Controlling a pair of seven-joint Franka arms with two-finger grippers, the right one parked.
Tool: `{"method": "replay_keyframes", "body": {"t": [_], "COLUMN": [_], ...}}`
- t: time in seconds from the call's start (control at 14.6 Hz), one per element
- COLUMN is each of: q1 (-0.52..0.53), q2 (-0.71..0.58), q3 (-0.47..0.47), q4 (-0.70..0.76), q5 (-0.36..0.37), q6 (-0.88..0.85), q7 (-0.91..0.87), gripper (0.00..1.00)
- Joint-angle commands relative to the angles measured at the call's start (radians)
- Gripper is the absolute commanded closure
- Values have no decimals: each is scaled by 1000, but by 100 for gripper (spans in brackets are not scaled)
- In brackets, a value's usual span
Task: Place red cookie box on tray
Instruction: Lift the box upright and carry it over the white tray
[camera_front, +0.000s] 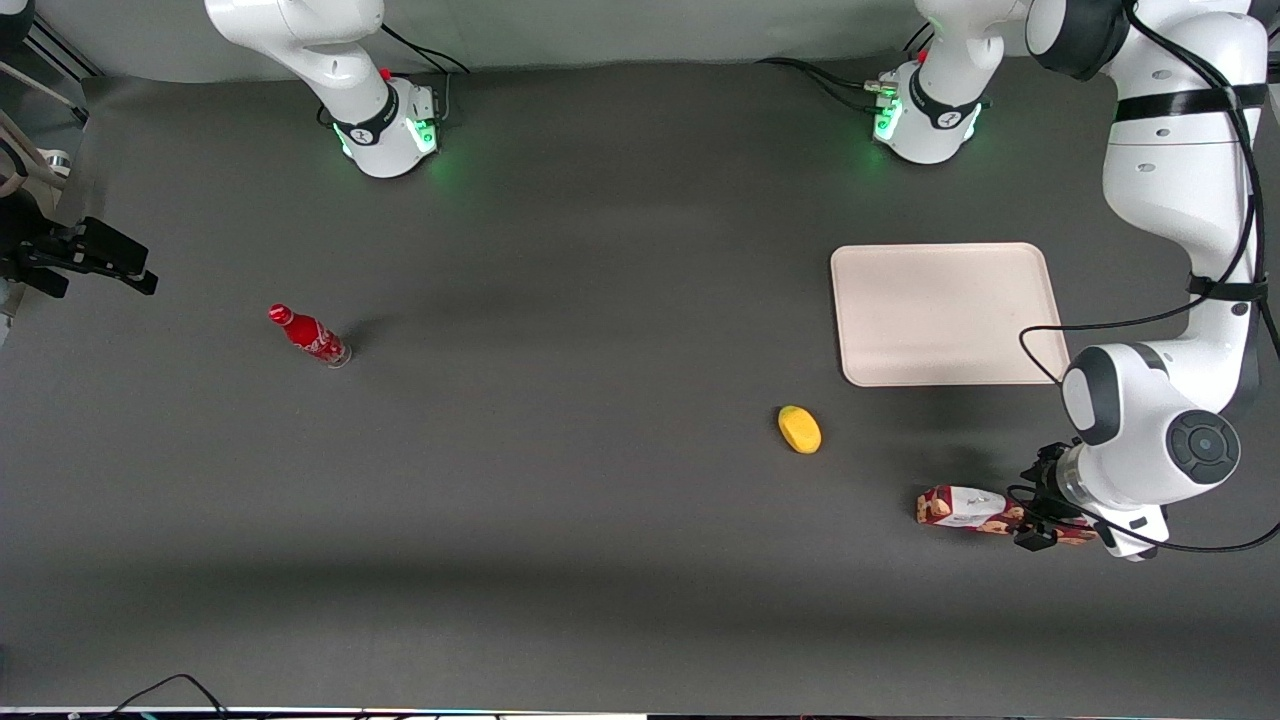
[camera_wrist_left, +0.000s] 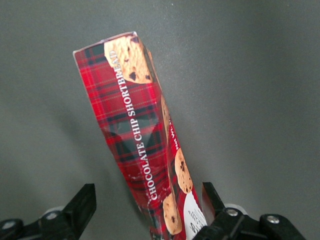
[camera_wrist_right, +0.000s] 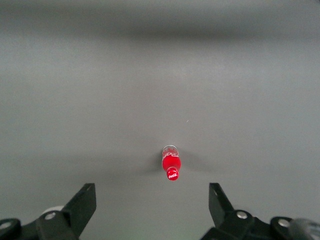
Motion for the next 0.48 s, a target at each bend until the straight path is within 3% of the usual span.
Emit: {"method": "replay_keyframes", "body": {"t": [0.0, 0.21, 0.27, 0.41], "q1": [-9, -9, -9, -7], "q2": [17, 20, 19, 11], "q3": [9, 9, 9, 9], "q4": [13, 13, 13, 14], "q5": [-12, -11, -11, -11], "q6": [25, 25, 25, 22], "q7": [-27, -59, -59, -59], "gripper": [47, 95, 100, 100]}}
